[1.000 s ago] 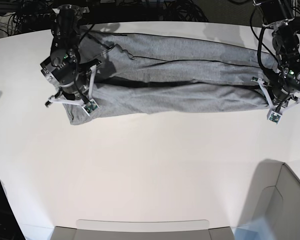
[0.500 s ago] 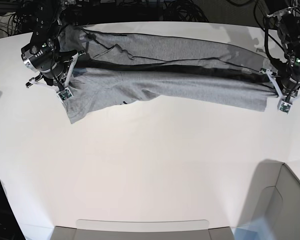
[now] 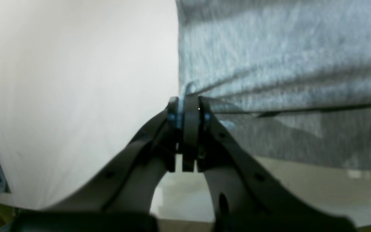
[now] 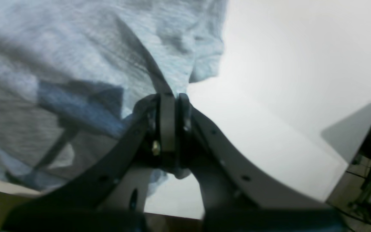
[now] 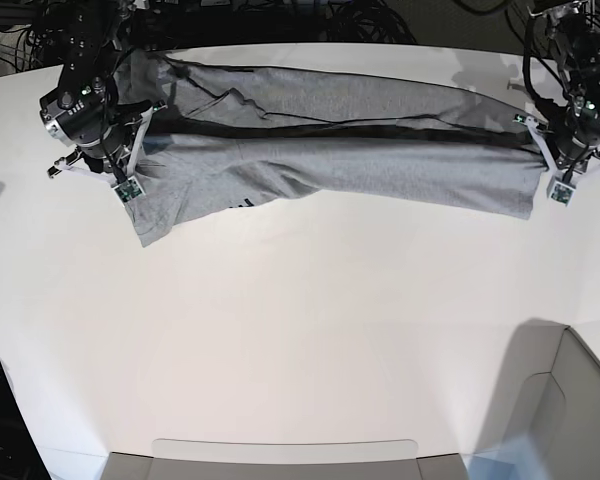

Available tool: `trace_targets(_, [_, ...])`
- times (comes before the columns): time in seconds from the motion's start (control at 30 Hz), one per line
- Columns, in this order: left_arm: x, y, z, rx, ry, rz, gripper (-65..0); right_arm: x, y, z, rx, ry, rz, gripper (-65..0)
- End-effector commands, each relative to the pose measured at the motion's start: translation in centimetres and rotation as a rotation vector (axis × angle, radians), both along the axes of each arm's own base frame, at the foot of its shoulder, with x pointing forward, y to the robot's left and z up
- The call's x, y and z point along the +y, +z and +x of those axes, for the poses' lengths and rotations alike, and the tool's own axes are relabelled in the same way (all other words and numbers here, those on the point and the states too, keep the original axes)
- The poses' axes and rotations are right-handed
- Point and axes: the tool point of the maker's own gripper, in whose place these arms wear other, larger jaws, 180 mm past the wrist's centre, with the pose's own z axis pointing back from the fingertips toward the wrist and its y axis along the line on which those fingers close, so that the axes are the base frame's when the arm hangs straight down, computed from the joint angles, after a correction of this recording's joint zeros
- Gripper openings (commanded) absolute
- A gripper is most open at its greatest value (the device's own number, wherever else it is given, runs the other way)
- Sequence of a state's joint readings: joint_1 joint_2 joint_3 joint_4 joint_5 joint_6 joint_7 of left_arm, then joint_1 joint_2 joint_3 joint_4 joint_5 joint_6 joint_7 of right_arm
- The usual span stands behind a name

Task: Fold the T-shirt properly
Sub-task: 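Pull both grippers apart, straightening the folded shirt strip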

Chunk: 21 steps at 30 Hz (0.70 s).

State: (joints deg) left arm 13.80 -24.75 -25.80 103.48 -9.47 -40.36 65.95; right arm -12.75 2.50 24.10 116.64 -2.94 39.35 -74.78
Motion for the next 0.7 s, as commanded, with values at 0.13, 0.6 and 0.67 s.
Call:
trace_targets(0.13, [1.0, 0.2, 0.2, -0.002, 0.013, 0.018, -65.0, -0.4, 0.0, -0.6, 0.014, 0.008, -0.026, -65.0])
trace_targets(0.6, [1.1, 0.1, -0.1, 0.003, 0.022, 0.014, -37.7, -1.3, -0.2, -1.0, 0.034, 0.01, -0.053, -57.7])
trace_targets(0.67, [1.1, 0.1, -0.1, 0.001, 0.023, 0.011, -37.5, -1.3, -0.4, -1.4, 0.041, 0.011, -0.051, -51.1])
